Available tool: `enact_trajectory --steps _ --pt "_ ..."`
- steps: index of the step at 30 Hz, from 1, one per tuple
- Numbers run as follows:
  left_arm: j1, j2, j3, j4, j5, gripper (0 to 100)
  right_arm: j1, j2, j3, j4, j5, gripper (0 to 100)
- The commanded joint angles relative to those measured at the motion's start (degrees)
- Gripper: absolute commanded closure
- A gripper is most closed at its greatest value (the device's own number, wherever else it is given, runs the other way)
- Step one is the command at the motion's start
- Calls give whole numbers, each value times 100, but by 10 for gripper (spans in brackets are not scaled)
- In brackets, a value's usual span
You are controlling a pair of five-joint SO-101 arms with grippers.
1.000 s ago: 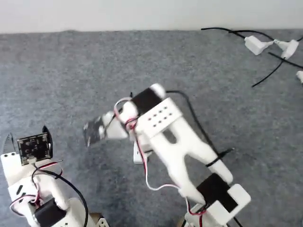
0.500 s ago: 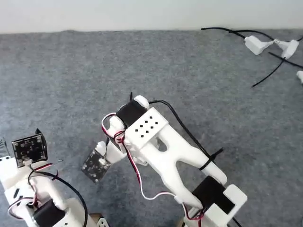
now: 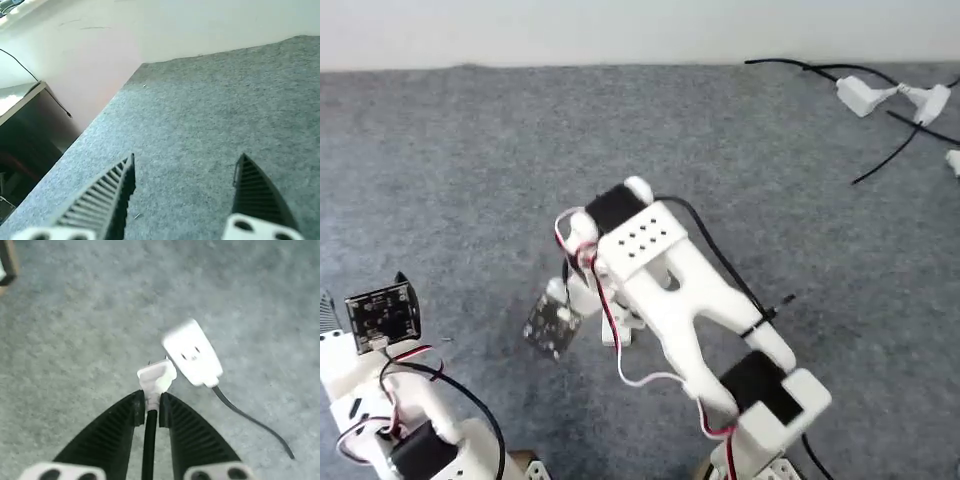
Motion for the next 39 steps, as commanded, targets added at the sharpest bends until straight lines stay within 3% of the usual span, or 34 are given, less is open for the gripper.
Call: enact_trajectory --steps 1,20,39 --pt "-26 -79 40 -176 0 688 119 470 -835 251 -343 988" --pt "-9 -79 268 -211 0 688 -593 1138 -1389 259 -404 988" --pt "-9 -79 268 -211 0 688 -242 1112 -1116 259 -255 988"
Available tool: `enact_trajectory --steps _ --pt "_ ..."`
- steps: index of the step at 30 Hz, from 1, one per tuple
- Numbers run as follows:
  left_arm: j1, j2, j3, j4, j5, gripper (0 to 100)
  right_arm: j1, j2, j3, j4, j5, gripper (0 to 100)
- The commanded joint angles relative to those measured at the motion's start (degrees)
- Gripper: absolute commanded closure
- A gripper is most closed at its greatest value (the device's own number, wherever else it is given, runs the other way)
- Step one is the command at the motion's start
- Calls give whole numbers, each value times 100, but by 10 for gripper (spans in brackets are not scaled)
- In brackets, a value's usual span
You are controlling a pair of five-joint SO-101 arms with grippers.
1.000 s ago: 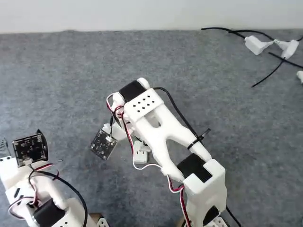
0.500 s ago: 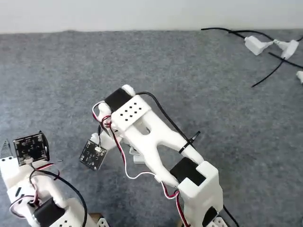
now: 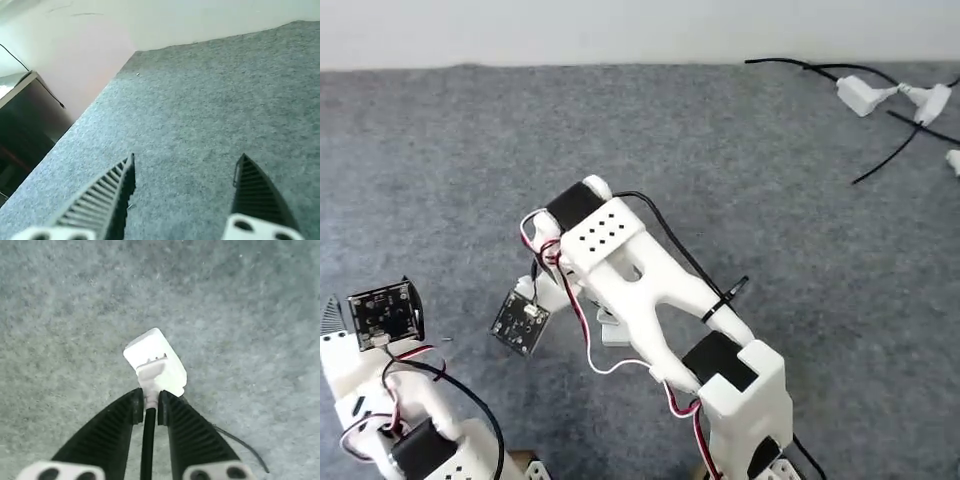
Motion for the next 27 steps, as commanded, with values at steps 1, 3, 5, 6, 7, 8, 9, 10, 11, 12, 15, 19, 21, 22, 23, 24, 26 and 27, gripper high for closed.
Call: enact_trajectory --steps 1,3,5,6,7,8,9,10,11,12,15,19,21,22,23,24,26,27 --pt "-9 -79 -40 -167 0 688 189 -84 -26 259 79 988" --pt "-9 -79 -40 -167 0 688 242 -92 -26 259 105 988" --pt "-9 -79 -40 -158 0 688 303 -92 -26 259 123 988" --pt "-9 -79 -40 -158 0 688 303 -92 -18 259 132 988" --pt "-9 -79 -40 -149 0 688 312 -84 -9 259 141 988" --pt "-9 -79 -40 -149 0 688 312 -84 0 259 141 988" --pt "-9 -79 -40 -149 0 688 303 -92 62 259 141 988" --pt "-9 -79 -40 -149 0 688 295 -92 105 259 141 988" --pt "-9 -79 -40 -149 0 688 268 -92 158 259 141 988" --pt "-9 -79 -40 -149 0 688 224 -92 211 259 141 988" --pt "-9 -79 -40 -141 0 688 171 -101 299 259 132 988" --pt "-9 -79 -31 -141 0 688 163 -101 308 259 123 988" --pt "-9 -79 -22 -141 0 688 163 -101 308 259 123 988" --pt "-9 -79 13 -158 0 688 163 -110 290 259 123 988" --pt "-9 -79 31 -167 0 688 145 -119 290 259 123 988" --pt "-9 -79 40 -167 0 688 110 -154 273 259 123 988" --pt "-9 -79 57 -167 0 688 48 -303 273 259 123 988" --pt "-9 -79 57 -167 0 688 31 -391 264 259 123 988"
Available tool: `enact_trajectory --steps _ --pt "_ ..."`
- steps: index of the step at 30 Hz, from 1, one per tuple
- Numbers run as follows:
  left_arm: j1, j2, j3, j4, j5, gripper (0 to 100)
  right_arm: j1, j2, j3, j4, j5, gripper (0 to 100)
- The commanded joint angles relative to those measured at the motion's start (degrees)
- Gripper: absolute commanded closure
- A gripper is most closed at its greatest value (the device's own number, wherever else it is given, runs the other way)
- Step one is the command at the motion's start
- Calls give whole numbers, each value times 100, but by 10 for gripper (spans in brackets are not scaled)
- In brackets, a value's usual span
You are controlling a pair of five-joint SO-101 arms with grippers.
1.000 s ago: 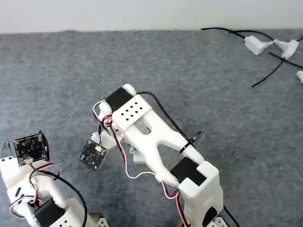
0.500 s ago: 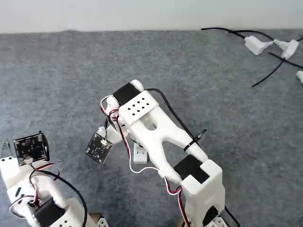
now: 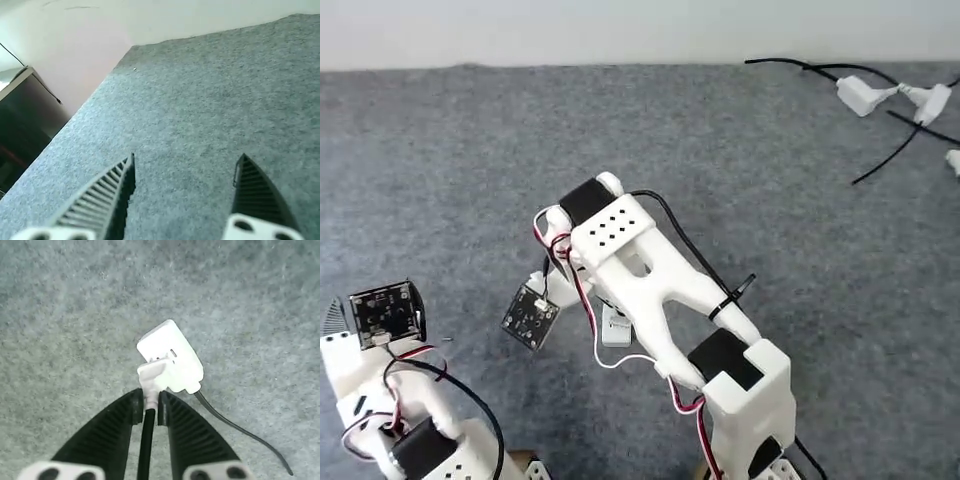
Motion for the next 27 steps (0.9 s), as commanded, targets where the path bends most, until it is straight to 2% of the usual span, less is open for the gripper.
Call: enact_trajectory --steps 1,6,18,27 --pt "-9 -79 -57 -167 0 688 -171 -426 -44 259 123 988" --pt "0 -79 -57 -167 0 688 -321 -409 26 259 123 988" --pt "0 -79 -57 -149 0 688 119 -347 26 251 158 988" --pt "0 -79 -57 -149 0 688 127 -312 -79 242 422 988"
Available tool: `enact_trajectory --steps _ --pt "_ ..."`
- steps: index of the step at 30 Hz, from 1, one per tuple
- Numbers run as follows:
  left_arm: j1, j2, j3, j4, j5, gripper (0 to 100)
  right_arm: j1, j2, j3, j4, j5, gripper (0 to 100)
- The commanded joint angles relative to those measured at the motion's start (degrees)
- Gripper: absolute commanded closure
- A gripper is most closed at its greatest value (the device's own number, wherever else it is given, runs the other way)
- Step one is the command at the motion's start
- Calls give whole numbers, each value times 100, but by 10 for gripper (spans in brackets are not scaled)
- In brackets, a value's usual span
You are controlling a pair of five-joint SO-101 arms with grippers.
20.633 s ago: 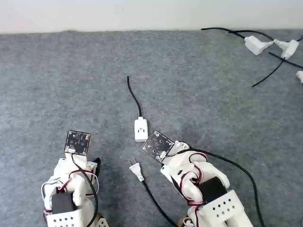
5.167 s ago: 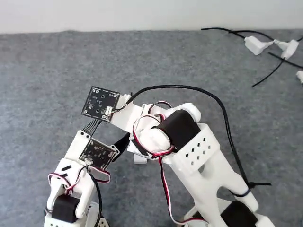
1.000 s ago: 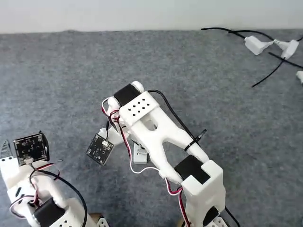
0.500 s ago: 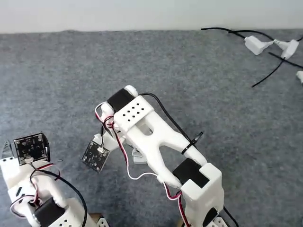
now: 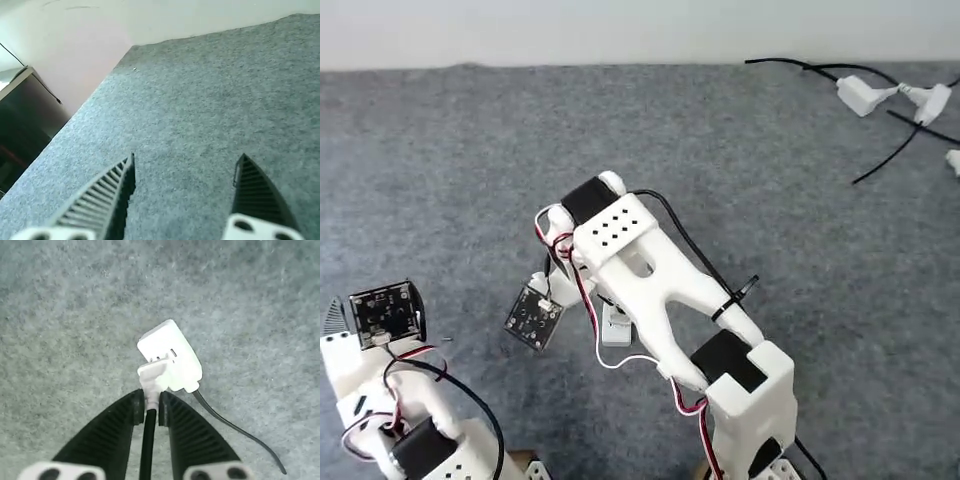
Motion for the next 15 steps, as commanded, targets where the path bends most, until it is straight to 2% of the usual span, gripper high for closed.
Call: enact_trajectory --steps 1,6,15 --pt "0 -79 -66 -149 0 688 75 -180 -132 242 141 988" --pt "0 -79 -66 -149 0 688 40 -180 -149 233 193 988" --pt "0 -79 -4 -167 0 688 31 -171 -149 224 958 988"
